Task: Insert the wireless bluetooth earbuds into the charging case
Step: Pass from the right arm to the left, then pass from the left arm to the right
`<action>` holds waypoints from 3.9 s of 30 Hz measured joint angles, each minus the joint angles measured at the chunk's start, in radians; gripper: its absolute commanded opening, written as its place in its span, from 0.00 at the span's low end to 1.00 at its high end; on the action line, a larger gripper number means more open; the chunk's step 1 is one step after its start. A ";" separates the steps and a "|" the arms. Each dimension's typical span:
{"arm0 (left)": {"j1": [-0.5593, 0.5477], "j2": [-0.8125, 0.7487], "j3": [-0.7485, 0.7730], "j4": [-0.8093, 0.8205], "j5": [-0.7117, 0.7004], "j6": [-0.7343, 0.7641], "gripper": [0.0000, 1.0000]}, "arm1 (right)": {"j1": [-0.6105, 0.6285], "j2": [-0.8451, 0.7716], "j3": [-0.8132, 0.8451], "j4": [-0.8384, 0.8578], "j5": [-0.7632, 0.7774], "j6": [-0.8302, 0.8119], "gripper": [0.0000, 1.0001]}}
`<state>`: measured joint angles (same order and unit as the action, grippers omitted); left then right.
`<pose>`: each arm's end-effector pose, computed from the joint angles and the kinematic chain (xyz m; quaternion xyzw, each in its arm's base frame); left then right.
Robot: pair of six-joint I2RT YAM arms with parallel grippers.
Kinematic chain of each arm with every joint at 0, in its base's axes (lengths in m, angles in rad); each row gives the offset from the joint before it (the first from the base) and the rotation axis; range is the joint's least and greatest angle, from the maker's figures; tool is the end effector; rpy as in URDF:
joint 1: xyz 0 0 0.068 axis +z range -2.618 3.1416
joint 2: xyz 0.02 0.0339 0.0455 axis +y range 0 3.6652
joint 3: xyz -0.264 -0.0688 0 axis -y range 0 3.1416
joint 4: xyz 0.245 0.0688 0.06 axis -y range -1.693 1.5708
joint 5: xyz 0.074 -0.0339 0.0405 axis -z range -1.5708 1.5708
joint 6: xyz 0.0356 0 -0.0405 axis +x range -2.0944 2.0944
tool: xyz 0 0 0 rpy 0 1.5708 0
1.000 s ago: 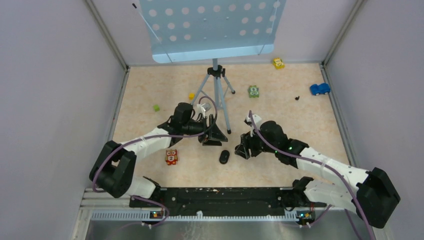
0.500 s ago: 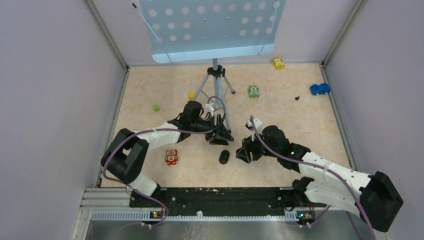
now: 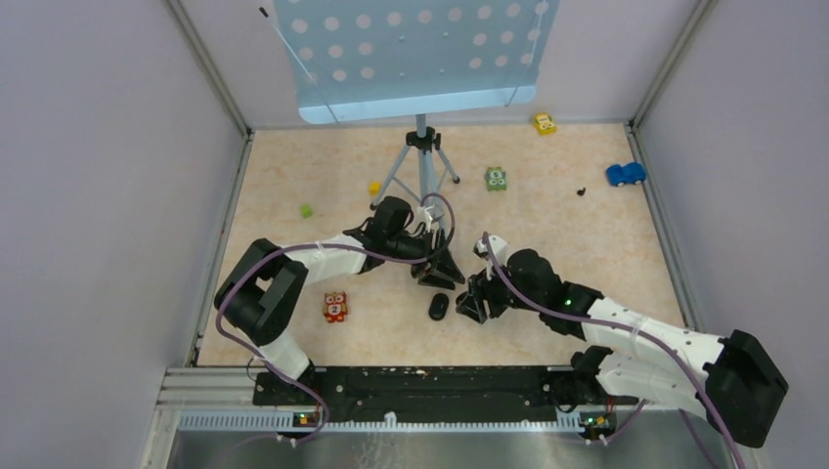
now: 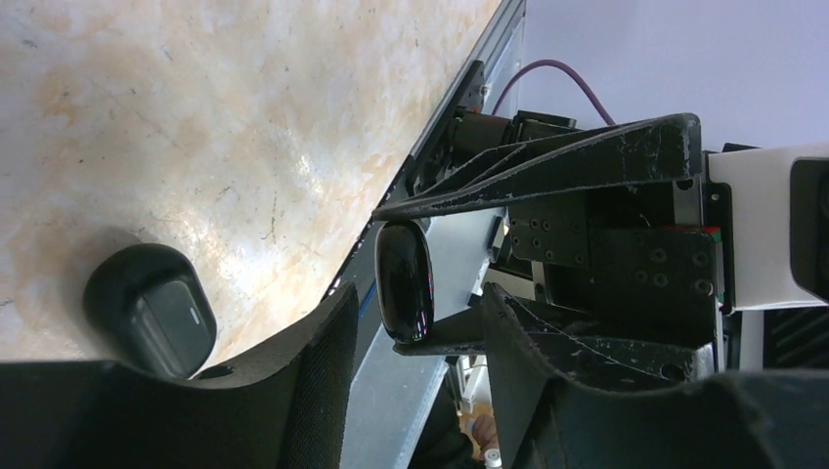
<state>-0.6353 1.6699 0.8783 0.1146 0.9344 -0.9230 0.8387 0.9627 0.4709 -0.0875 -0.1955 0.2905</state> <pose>0.2528 -0.2219 0.1844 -0.0772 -0.8247 0.5601 0.0109 0.1316 0.1568 0.2077 -0.2816 0.8302 0.3258 0.3540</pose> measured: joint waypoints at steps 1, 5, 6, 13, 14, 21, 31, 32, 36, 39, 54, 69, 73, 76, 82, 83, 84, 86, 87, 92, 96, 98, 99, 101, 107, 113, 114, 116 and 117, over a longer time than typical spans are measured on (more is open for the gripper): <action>0.000 0.003 0.003 -0.008 0.000 0.010 0.51 | 0.006 0.005 0.000 0.005 0.004 0.000 0.30; -0.002 0.026 0.012 -0.014 0.012 0.043 0.51 | 0.018 0.029 0.001 0.020 0.017 0.000 0.31; -0.004 0.034 0.012 -0.016 0.013 0.049 0.51 | 0.018 0.034 0.001 0.021 0.023 0.000 0.31; -0.015 0.050 0.012 -0.072 0.023 0.095 0.57 | 0.019 0.041 0.001 0.021 0.045 -0.001 0.31; -0.016 0.050 0.012 -0.075 0.027 0.097 0.57 | 0.019 0.041 0.001 0.021 0.045 -0.001 0.31; -0.020 0.049 0.010 -0.076 0.032 0.095 0.51 | 0.023 0.041 0.002 0.021 0.047 0.000 0.30; -0.064 0.023 -0.058 -0.012 0.008 0.043 0.47 | 0.070 0.048 0.004 0.022 0.049 -0.001 0.30; -0.068 0.018 -0.063 -0.007 0.005 0.040 0.47 | 0.075 0.048 0.005 0.022 0.049 -0.001 0.30; -0.073 -0.008 -0.089 0.011 -0.005 0.028 0.36 | 0.082 0.048 0.008 0.029 0.054 -0.001 0.30; -0.074 -0.019 -0.107 0.038 -0.007 0.016 0.27 | 0.084 0.050 0.008 0.032 0.058 -0.002 0.30; -0.073 -0.091 -0.180 0.140 -0.037 -0.031 0.00 | 0.092 -0.002 0.000 0.025 0.099 0.045 0.75; 0.003 -0.183 -0.183 0.150 -0.033 0.020 0.00 | 0.088 -0.402 -0.030 -0.108 0.317 0.467 0.83; 0.071 -0.233 -0.189 0.207 -0.006 0.011 0.00 | 0.087 -0.573 -0.188 0.065 0.369 0.618 0.81; 0.091 -0.247 -0.194 0.258 0.005 -0.005 0.00 | 0.087 -0.650 -0.348 0.241 0.381 0.692 0.81; 0.090 -0.275 -0.254 0.404 0.031 -0.069 0.00 | 0.086 -0.600 -0.430 0.436 0.366 0.754 0.81; 0.090 -0.279 -0.262 0.420 0.035 -0.075 0.00 | 0.086 -0.577 -0.429 0.476 0.362 0.755 0.81; 0.090 -0.282 -0.267 0.437 0.039 -0.079 0.00 | 0.086 -0.552 -0.428 0.510 0.359 0.758 0.81; 0.090 -0.283 -0.271 0.467 0.046 -0.090 0.00 | 0.086 -0.496 -0.425 0.578 0.356 0.760 0.81; 0.090 -0.284 -0.273 0.478 0.047 -0.097 0.00 | 0.086 -0.471 -0.424 0.607 0.355 0.761 0.81; 0.090 -0.287 -0.290 0.523 0.057 -0.119 0.00 | 0.084 -0.303 -0.423 0.776 0.343 0.761 0.79; 0.090 -0.287 -0.300 0.540 0.064 -0.131 0.00 | 0.083 -0.179 -0.420 0.905 0.318 0.759 0.76; 0.090 -0.287 -0.301 0.544 0.064 -0.135 0.00 | 0.082 -0.145 -0.415 0.952 0.309 0.759 0.74; 0.090 -0.287 -0.301 0.547 0.065 -0.138 0.00 | 0.081 -0.130 -0.415 0.984 0.305 0.759 0.73; 0.090 -0.287 -0.301 0.553 0.068 -0.144 0.00 | 0.079 -0.102 -0.410 1.029 0.298 0.759 0.73; 0.090 -0.287 -0.301 0.569 0.071 -0.152 0.00 | 0.055 -0.043 -0.383 1.103 0.261 0.766 0.68; 0.090 -0.287 -0.311 0.600 0.071 -0.169 0.00 | 0.048 0.000 -0.385 1.181 0.259 0.792 0.60; 0.090 -0.287 -0.315 0.608 0.070 -0.177 0.00 | 0.047 0.007 -0.385 1.193 0.258 0.795 0.58; 0.090 -0.287 -0.322 0.624 0.071 -0.188 0.00 | 0.047 0.022 -0.385 1.211 0.257 0.797 0.54; 0.089 -0.287 -0.323 0.631 0.071 -0.192 0.00 | 0.047 0.032 -0.385 1.220 0.257 0.800 0.53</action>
<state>-0.5461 1.3827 0.5552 0.7460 1.0054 -1.1149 0.8856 0.9951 0.0860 1.1324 0.0616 1.0901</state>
